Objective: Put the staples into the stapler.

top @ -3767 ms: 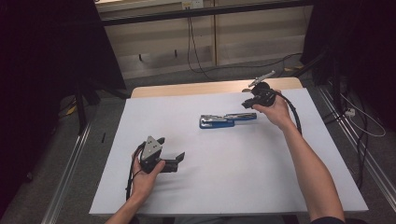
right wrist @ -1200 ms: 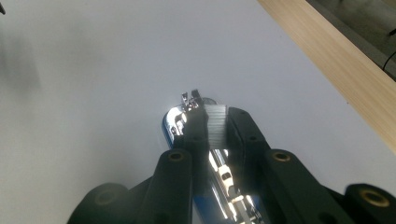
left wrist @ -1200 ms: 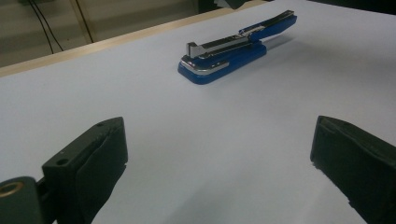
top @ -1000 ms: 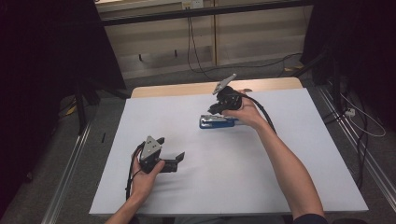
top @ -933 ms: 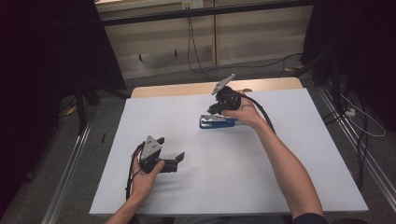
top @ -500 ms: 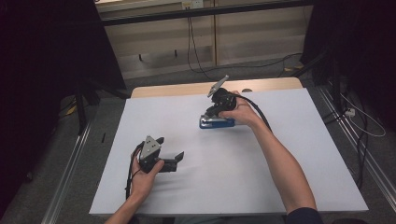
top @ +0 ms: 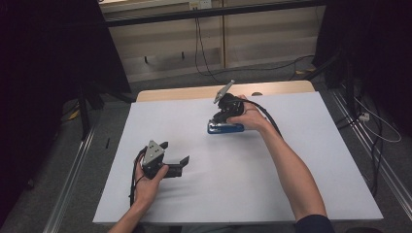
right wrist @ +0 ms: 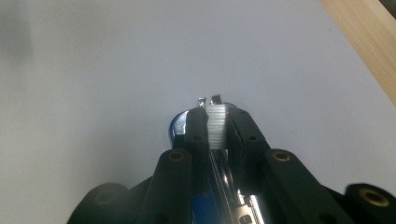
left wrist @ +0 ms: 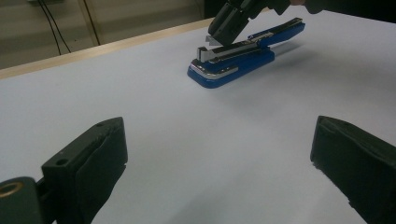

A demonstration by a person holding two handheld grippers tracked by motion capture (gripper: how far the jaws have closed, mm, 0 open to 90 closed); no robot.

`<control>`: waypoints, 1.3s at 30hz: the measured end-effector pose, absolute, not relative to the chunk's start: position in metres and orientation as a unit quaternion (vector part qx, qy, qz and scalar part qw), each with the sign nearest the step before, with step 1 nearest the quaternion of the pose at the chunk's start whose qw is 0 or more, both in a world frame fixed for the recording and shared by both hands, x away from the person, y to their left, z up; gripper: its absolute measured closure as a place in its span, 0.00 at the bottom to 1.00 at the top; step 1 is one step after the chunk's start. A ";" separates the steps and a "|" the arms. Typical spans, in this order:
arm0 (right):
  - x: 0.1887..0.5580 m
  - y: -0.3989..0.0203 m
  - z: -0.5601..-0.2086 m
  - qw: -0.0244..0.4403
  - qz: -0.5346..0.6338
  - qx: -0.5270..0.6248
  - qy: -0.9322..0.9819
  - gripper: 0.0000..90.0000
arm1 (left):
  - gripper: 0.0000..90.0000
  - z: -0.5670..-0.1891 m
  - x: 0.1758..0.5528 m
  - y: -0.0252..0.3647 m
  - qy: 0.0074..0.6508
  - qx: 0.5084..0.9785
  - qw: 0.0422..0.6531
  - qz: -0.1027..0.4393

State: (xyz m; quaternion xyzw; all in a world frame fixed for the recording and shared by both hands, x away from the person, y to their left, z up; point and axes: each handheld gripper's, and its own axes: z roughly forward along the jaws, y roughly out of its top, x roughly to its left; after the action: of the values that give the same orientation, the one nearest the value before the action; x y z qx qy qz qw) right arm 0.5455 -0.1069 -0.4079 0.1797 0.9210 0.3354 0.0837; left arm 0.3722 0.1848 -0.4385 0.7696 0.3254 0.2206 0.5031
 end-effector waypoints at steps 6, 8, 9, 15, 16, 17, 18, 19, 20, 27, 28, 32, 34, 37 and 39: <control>0.545 -0.104 -0.410 0.085 0.332 0.175 0.923 0.88 | 0.04 -0.439 0.372 0.183 0.322 0.772 0.502 0.220; 0.546 -0.105 -0.410 0.088 0.331 0.177 0.923 0.88 | 0.04 -0.439 0.372 0.183 0.321 0.772 0.502 0.221; 0.546 -0.106 -0.411 0.089 0.330 0.178 0.923 0.88 | 0.04 -0.439 0.372 0.183 0.321 0.772 0.502 0.221; 0.547 -0.105 -0.413 0.087 0.331 0.174 0.923 0.88 | 0.04 -0.439 0.372 0.183 0.323 0.772 0.501 0.221; 0.547 -0.105 -0.414 0.087 0.329 0.172 0.924 0.88 | 0.04 -0.439 0.372 0.183 0.322 0.772 0.502 0.221; 0.547 -0.105 -0.414 0.087 0.330 0.173 0.924 0.88 | 0.04 -0.439 0.372 0.183 0.322 0.772 0.502 0.221; 0.548 -0.105 -0.414 0.088 0.330 0.173 0.924 0.88 | 0.04 -0.439 0.372 0.183 0.322 0.771 0.503 0.221; 0.548 -0.105 -0.414 0.088 0.328 0.173 0.924 0.88 | 0.04 -0.439 0.372 0.183 0.323 0.771 0.502 0.221; 0.548 -0.105 -0.415 0.089 0.327 0.171 0.925 0.88 | 0.04 -0.439 0.372 0.184 0.322 0.772 0.502 0.221; 0.548 -0.104 -0.414 0.086 0.320 0.170 0.928 0.88 | 0.04 -0.439 0.372 0.183 0.322 0.772 0.502 0.221; 0.549 -0.104 -0.414 0.087 0.319 0.166 0.929 0.88 | 0.04 -0.439 0.372 0.184 0.323 0.772 0.501 0.221; 0.549 -0.104 -0.412 0.089 0.319 0.162 0.929 0.88 | 0.04 -0.439 0.372 0.184 0.322 0.772 0.502 0.221; 0.549 -0.104 -0.412 0.089 0.320 0.162 0.929 0.88 | 0.05 -0.439 0.372 0.184 0.322 0.772 0.502 0.221; 0.550 -0.103 -0.412 0.088 0.319 0.157 0.930 0.88 | 0.05 -0.439 0.372 0.184 0.321 0.772 0.502 0.222; 0.550 -0.102 -0.413 0.089 0.317 0.159 0.931 0.88 | 0.05 -0.438 0.372 0.184 0.321 0.772 0.502 0.222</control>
State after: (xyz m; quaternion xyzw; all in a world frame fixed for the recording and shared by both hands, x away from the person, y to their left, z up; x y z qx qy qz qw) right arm 0.5496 -0.1023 -0.4131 0.1588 0.9310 0.3166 0.0887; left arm 0.3717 0.1839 -0.4384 0.7719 0.3209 0.2219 0.5019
